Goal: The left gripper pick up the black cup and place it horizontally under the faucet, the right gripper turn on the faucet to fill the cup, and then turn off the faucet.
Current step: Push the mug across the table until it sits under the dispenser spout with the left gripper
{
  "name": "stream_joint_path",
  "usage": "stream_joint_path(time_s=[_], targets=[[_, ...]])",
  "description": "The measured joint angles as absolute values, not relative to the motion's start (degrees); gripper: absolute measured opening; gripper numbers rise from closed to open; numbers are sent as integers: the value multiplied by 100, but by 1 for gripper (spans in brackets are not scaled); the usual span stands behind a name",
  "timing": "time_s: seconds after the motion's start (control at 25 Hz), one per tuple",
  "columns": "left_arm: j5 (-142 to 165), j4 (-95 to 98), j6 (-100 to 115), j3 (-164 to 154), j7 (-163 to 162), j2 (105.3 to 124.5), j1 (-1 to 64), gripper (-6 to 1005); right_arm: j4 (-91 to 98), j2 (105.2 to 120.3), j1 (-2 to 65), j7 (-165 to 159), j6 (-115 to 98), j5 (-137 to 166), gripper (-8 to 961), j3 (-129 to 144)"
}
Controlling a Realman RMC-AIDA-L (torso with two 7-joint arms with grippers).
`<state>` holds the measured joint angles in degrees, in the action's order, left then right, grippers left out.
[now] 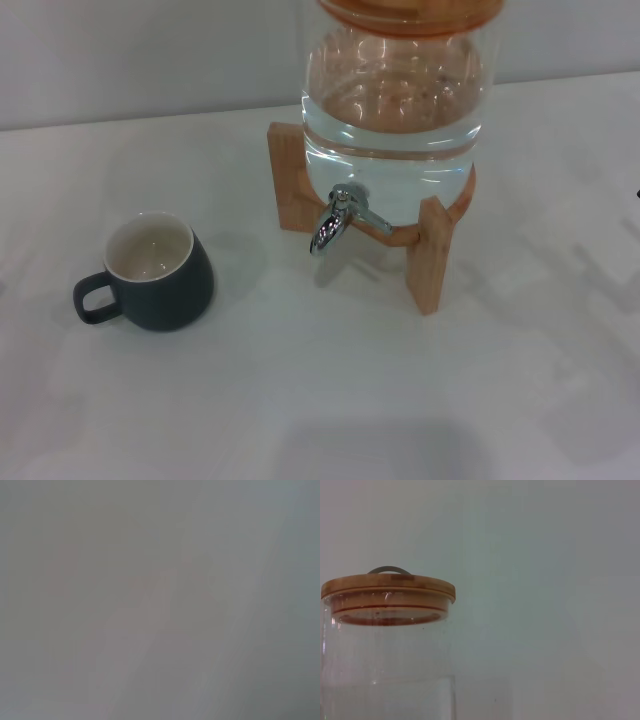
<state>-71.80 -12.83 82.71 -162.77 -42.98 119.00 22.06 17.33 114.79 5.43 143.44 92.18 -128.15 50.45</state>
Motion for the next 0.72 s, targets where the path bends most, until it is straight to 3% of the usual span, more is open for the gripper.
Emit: stream_joint_path(time_s=[0.72], targets=[[-6803, -1264, 8308, -16277, -4486, 11892, 2154, 889, 1725, 11477, 538, 14349, 9194, -12815, 825, 5012]])
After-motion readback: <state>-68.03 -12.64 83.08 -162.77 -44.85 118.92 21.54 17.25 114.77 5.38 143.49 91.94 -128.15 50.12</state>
